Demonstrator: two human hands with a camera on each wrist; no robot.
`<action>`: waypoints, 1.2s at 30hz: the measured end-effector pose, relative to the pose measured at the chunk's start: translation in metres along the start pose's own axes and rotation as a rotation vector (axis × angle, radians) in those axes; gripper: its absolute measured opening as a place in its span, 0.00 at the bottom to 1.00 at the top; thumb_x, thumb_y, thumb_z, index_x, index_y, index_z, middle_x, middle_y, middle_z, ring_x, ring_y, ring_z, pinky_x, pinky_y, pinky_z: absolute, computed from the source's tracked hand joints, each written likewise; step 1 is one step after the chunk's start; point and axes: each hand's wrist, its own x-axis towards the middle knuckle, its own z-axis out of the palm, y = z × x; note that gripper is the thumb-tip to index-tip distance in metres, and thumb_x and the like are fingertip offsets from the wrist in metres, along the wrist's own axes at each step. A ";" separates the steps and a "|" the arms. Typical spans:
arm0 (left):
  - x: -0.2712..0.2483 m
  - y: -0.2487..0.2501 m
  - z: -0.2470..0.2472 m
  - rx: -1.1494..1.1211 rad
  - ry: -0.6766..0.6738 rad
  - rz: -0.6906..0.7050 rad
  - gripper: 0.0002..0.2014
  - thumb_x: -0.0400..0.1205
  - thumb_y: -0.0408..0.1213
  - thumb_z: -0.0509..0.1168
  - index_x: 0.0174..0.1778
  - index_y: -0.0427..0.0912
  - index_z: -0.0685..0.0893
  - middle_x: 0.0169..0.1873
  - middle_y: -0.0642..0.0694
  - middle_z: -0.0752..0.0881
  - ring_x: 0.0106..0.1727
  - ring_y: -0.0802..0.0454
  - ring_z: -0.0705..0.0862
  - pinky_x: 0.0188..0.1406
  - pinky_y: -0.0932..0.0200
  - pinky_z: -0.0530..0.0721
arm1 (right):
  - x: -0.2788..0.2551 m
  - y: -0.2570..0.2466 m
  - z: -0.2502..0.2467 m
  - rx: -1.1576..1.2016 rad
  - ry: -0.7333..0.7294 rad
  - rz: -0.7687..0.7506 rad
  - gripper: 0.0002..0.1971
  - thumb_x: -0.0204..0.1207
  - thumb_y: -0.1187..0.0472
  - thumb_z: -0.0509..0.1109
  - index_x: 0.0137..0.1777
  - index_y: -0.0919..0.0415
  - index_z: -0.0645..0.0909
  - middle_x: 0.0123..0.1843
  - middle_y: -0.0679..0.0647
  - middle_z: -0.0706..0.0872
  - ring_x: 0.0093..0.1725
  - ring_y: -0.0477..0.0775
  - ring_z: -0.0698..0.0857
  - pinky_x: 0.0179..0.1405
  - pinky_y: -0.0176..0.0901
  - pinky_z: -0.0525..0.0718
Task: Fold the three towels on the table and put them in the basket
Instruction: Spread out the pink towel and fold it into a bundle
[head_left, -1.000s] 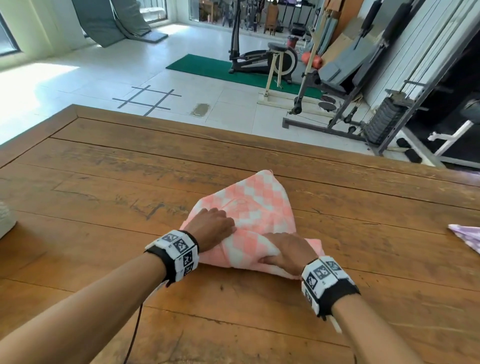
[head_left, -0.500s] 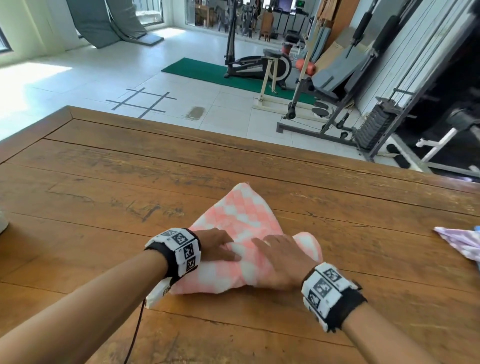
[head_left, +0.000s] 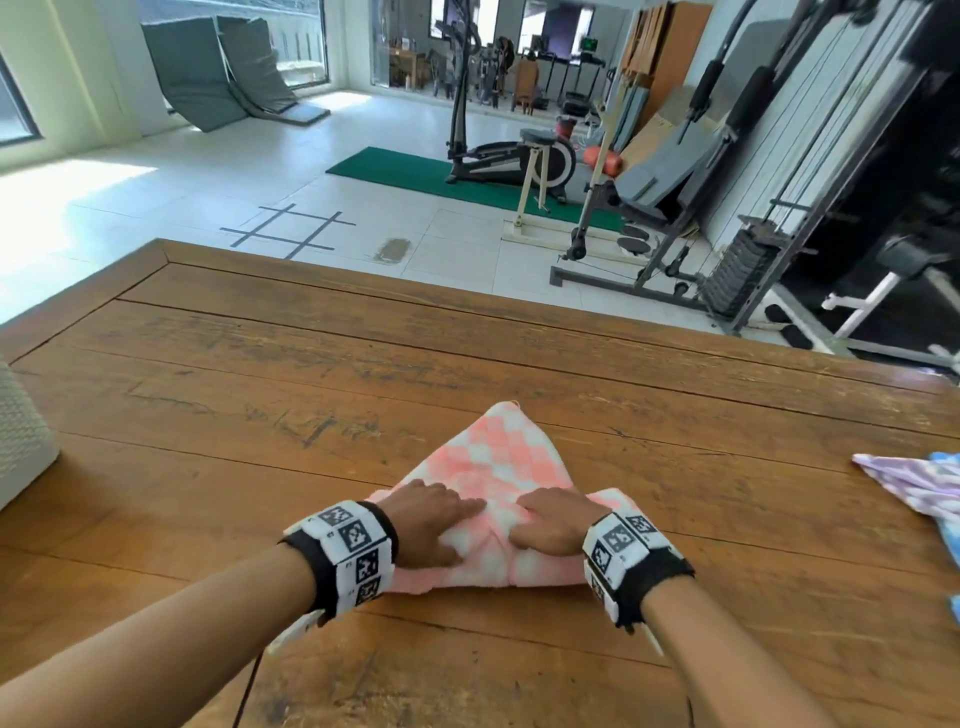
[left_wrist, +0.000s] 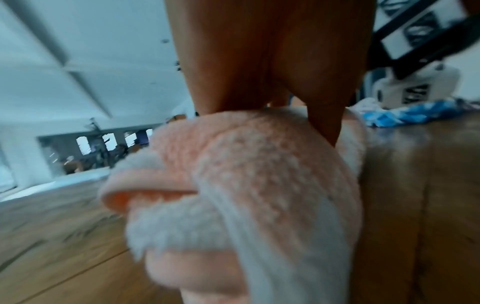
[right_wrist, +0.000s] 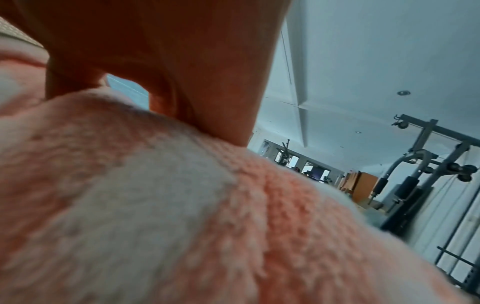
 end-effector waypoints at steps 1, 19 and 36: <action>0.001 -0.002 -0.001 -0.047 -0.018 -0.007 0.34 0.82 0.50 0.61 0.83 0.50 0.57 0.75 0.44 0.73 0.74 0.45 0.70 0.74 0.50 0.66 | -0.002 -0.002 0.002 -0.034 0.011 -0.005 0.26 0.77 0.41 0.59 0.71 0.54 0.73 0.70 0.57 0.78 0.66 0.60 0.76 0.69 0.54 0.68; -0.011 0.011 0.003 0.293 0.099 0.059 0.39 0.79 0.38 0.68 0.82 0.45 0.54 0.78 0.41 0.61 0.79 0.41 0.58 0.80 0.42 0.50 | -0.017 -0.016 0.022 0.189 -0.007 0.001 0.38 0.72 0.38 0.67 0.78 0.54 0.63 0.73 0.55 0.76 0.67 0.56 0.76 0.64 0.48 0.73; -0.020 0.031 0.021 -0.615 0.144 -0.335 0.40 0.81 0.58 0.60 0.82 0.40 0.51 0.75 0.35 0.71 0.70 0.38 0.75 0.64 0.48 0.78 | -0.051 -0.047 0.060 0.785 0.059 -0.016 0.26 0.85 0.42 0.50 0.71 0.61 0.72 0.62 0.63 0.83 0.60 0.63 0.83 0.52 0.48 0.84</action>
